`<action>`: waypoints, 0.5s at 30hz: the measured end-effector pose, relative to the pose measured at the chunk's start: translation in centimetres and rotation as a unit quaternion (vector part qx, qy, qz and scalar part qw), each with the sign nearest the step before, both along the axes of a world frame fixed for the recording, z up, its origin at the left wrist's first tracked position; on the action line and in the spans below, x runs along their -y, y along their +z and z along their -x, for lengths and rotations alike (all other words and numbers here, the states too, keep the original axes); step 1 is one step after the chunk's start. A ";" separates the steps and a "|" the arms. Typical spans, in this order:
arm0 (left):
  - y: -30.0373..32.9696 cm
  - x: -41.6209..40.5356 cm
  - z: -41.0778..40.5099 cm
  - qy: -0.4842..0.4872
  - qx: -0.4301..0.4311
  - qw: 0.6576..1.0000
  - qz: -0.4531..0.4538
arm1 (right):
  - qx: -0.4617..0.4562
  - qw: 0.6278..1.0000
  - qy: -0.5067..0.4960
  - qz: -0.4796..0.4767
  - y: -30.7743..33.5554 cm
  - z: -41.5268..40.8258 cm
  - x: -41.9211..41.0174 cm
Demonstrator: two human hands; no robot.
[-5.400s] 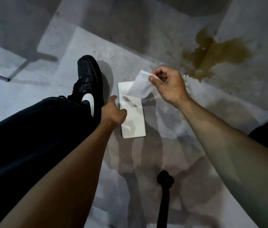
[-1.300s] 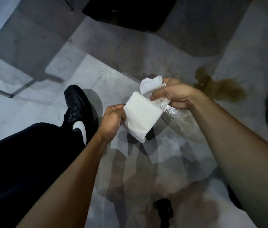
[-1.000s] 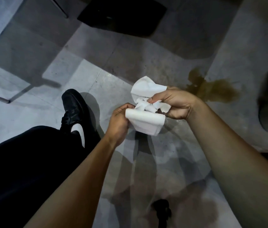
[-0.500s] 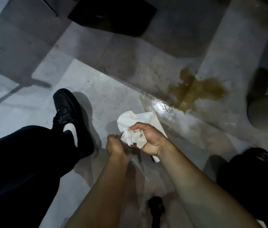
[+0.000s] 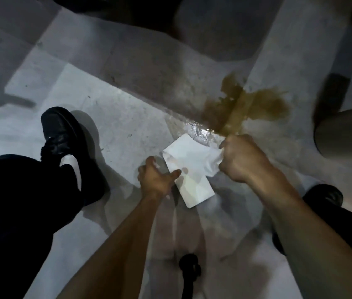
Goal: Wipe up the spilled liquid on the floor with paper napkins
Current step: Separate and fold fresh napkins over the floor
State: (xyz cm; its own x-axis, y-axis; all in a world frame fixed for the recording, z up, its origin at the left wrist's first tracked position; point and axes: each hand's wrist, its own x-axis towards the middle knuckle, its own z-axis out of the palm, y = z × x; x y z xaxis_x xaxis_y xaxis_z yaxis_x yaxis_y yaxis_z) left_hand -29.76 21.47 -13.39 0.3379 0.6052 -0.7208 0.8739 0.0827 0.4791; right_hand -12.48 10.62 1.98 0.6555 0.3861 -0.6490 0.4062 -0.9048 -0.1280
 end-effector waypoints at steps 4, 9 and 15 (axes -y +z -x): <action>0.4 0.4 -3.6 -0.048 -0.027 0.998 -0.029 | -0.031 0.986 -0.070 -0.149 0.8 -3.7 1.4; -0.4 1.6 -4.8 0.023 -0.041 0.996 -0.072 | -0.197 0.846 -0.304 -0.391 -0.8 -4.8 0.1; -0.7 0.9 -5.2 -0.030 0.027 0.993 -0.112 | -0.288 0.766 -0.361 -0.447 -0.3 -4.8 -2.4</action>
